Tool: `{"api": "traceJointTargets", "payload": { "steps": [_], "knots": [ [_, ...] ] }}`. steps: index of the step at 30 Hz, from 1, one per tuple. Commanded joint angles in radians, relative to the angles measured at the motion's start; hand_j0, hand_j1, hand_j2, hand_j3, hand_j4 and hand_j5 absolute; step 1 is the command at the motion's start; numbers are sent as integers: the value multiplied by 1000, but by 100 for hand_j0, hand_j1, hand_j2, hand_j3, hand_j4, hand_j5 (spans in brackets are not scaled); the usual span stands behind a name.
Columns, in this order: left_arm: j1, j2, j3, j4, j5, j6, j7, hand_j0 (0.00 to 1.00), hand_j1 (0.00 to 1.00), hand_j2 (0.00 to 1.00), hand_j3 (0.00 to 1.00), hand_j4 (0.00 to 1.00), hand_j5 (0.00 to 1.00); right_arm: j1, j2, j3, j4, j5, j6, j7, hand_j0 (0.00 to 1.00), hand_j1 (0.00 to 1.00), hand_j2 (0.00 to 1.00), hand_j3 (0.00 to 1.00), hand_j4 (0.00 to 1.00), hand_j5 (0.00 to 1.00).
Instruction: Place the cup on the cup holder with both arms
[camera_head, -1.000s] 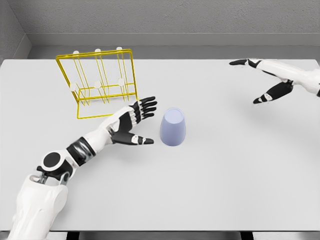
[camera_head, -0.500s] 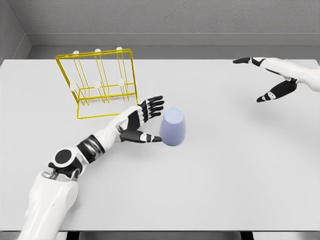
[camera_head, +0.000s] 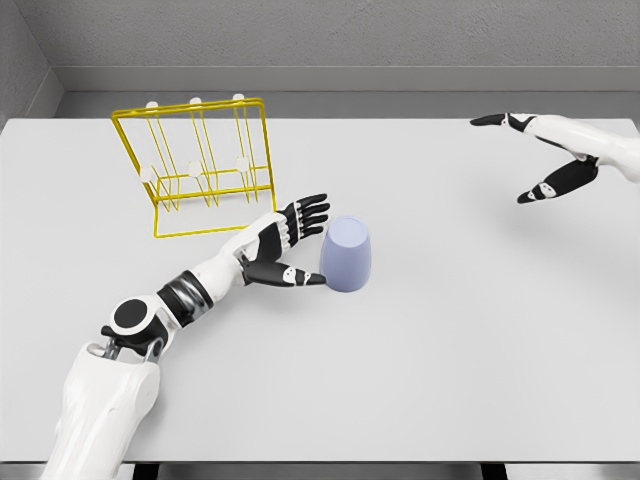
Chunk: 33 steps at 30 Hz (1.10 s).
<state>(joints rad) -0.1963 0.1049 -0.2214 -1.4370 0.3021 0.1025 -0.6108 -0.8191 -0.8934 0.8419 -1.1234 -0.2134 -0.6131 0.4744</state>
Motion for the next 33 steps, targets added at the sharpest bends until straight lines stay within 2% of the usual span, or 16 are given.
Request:
{"api": "traceJointTargets", "payload": {
  "steps": [1, 9, 33],
  "knots": [
    [0, -1, -1, 3, 6, 0, 0, 100, 100, 100, 100, 100, 100, 0, -2, -3, 14, -7, 2, 0, 100, 100, 100, 100, 100, 100],
    [0, -13, -7, 3, -32, 0, 0, 100, 100, 100, 100, 100, 100, -2, -4, -3, 14, -7, 2, 0, 100, 100, 100, 100, 100, 100],
    [-14, -37, -9, 15, -34, 0, 0, 100, 100, 100, 100, 100, 100, -35, -2, -3, 33, -7, 2, -2, 100, 100, 100, 100, 100, 100]
  ]
}}
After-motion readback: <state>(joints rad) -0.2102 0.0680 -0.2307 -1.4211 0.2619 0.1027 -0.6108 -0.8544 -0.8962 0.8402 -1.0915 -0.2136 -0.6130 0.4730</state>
